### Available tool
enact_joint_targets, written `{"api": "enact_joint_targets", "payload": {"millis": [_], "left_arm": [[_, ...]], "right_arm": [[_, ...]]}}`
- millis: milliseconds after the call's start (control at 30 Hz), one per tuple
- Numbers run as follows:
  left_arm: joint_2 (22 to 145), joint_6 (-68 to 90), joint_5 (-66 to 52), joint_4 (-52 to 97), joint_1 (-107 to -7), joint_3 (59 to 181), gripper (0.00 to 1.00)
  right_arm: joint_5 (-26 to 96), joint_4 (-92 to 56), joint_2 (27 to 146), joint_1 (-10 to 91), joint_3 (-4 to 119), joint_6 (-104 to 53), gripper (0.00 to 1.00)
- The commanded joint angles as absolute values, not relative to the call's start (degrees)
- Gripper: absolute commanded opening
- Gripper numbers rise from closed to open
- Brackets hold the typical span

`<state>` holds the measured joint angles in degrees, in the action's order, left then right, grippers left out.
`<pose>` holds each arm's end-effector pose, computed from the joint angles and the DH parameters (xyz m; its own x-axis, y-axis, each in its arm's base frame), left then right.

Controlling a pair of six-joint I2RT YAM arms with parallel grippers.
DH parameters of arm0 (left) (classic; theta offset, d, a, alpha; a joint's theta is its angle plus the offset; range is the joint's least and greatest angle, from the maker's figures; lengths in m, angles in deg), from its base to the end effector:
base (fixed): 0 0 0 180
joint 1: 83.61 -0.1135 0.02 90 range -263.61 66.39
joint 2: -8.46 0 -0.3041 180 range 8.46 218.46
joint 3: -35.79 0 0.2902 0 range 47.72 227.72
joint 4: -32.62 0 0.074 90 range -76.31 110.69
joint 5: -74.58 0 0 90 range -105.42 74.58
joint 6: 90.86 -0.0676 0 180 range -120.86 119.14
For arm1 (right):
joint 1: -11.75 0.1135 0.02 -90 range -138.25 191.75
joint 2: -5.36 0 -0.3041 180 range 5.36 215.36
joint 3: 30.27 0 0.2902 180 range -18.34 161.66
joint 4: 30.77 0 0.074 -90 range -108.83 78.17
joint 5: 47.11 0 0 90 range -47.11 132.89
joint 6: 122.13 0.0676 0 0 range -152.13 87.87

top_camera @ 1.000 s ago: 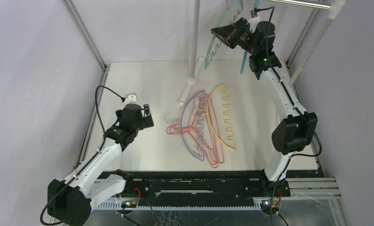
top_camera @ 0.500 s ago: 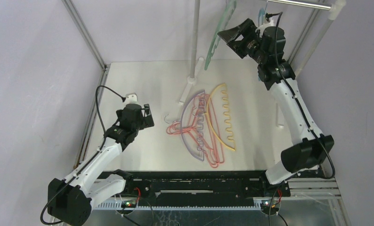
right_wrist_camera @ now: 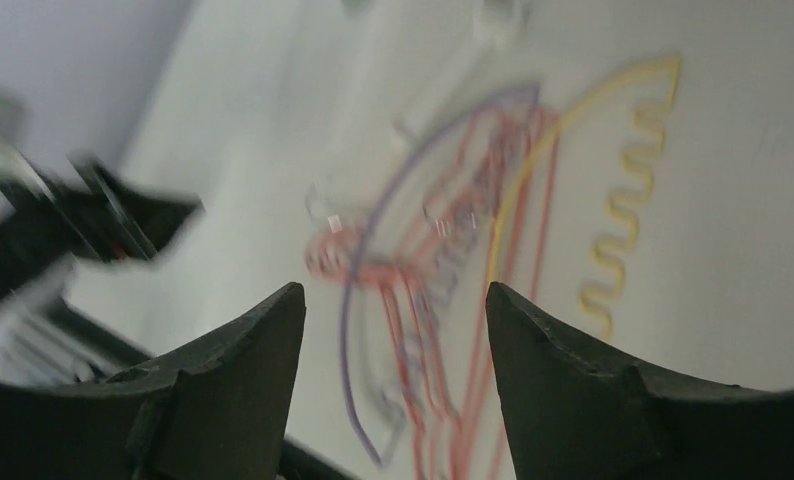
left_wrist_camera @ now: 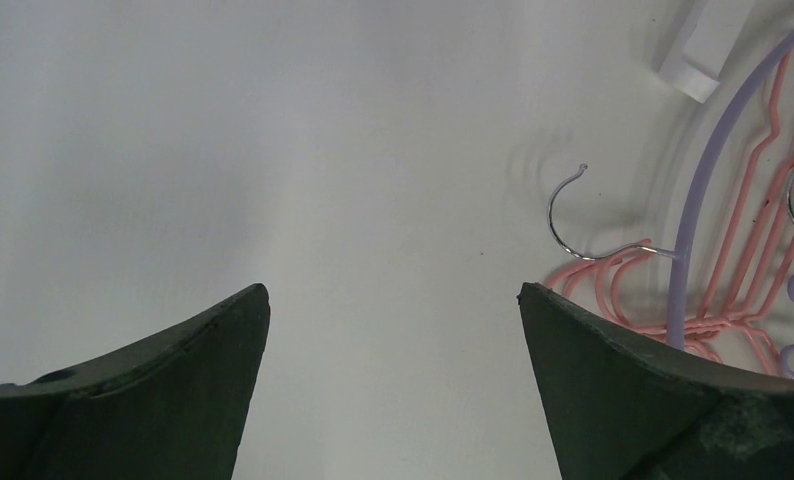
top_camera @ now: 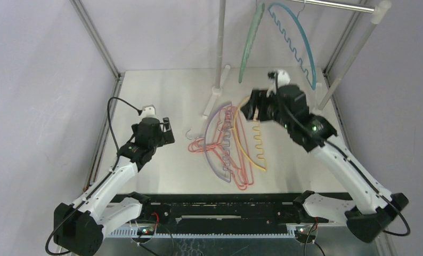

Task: Organize the hangers

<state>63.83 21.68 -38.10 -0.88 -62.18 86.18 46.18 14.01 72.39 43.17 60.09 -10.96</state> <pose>0.2358 -0.0645 0.2537 -0.5565 -0.1615 -0.8150 -0.1702 0.9823 -0.0785 0.2576 0.1528 0.4567 -0.4625 0.1400 -0.8755 -0.3301 0.8893 0.3166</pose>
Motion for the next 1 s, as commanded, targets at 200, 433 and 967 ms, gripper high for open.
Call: {"api": "enact_joint_targets", "payload": {"millis": [200,433,967], "left_arm": [[65.9,22.4,-35.7,2.6,-61.9,88.1,1.00],[65.5,22.6,-36.4,2.9,-61.9,87.6,0.99],[61.1,24.0,-38.4,2.1,-61.9,83.4,1.00]], "right_arm": [[44.6,16.8,67.5,48.3,38.6,-17.2,0.73],[40.4,9.3,80.3,49.7,36.3,-15.2,0.68],[45.9,7.3,96.6,54.1,45.1,-18.3,0.56]]}}
